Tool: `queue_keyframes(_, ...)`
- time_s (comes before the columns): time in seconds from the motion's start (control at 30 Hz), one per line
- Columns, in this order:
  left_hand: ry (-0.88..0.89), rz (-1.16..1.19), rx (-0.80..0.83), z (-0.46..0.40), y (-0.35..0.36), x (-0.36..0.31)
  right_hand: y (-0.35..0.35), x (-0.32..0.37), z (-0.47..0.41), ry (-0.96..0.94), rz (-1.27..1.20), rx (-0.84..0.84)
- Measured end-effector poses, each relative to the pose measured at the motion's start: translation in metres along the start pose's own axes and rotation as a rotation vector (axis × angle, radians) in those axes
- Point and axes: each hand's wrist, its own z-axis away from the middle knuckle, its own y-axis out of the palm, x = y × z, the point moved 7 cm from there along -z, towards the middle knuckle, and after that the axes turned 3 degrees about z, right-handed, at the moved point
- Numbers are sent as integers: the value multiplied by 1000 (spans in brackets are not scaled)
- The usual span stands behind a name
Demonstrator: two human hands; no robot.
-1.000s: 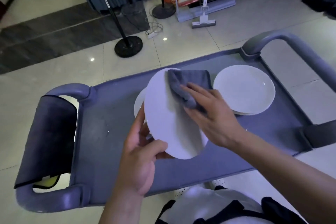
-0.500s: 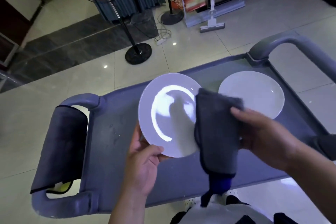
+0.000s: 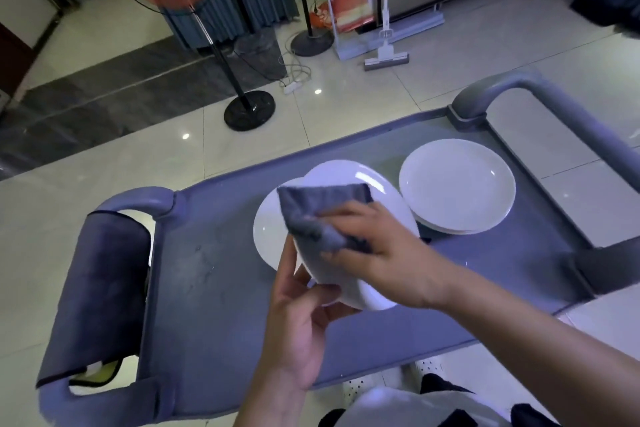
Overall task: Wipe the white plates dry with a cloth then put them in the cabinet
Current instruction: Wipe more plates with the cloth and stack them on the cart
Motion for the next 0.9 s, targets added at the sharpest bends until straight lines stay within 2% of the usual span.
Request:
queue_keyframes(0.17, -50, 276, -88, 5, -16, 8, 16, -19, 15, 51, -5, 147)
queue_keyframes(0.33, 2, 163, -121, 5, -25, 4, 33, -35, 47, 99, 9, 231)
queue_keyframes(0.47, 13, 123, -262, 3, -48, 13, 41, -53, 67, 192, 1, 255)
queue_keyframes(0.53, 14, 122, -280, 1, -57, 17, 48, -71, 86, 262, -2, 258)
queue_keyframes(0.63, -21, 170, -278, 1, -71, 17, 34, -107, 121, 476, -71, 55)
queue_keyframes(0.73, -47, 181, -244, 2, -82, 12, 2, -116, 151, 591, -81, -204)
queue_keyframes(0.83, -85, 184, -212, 1, -89, 14, -15, -109, 164, 620, -43, -372)
queue_keyframes(0.9, -117, 195, -200, 0, -93, 17, -11, -105, 167, 604, 98, -473)
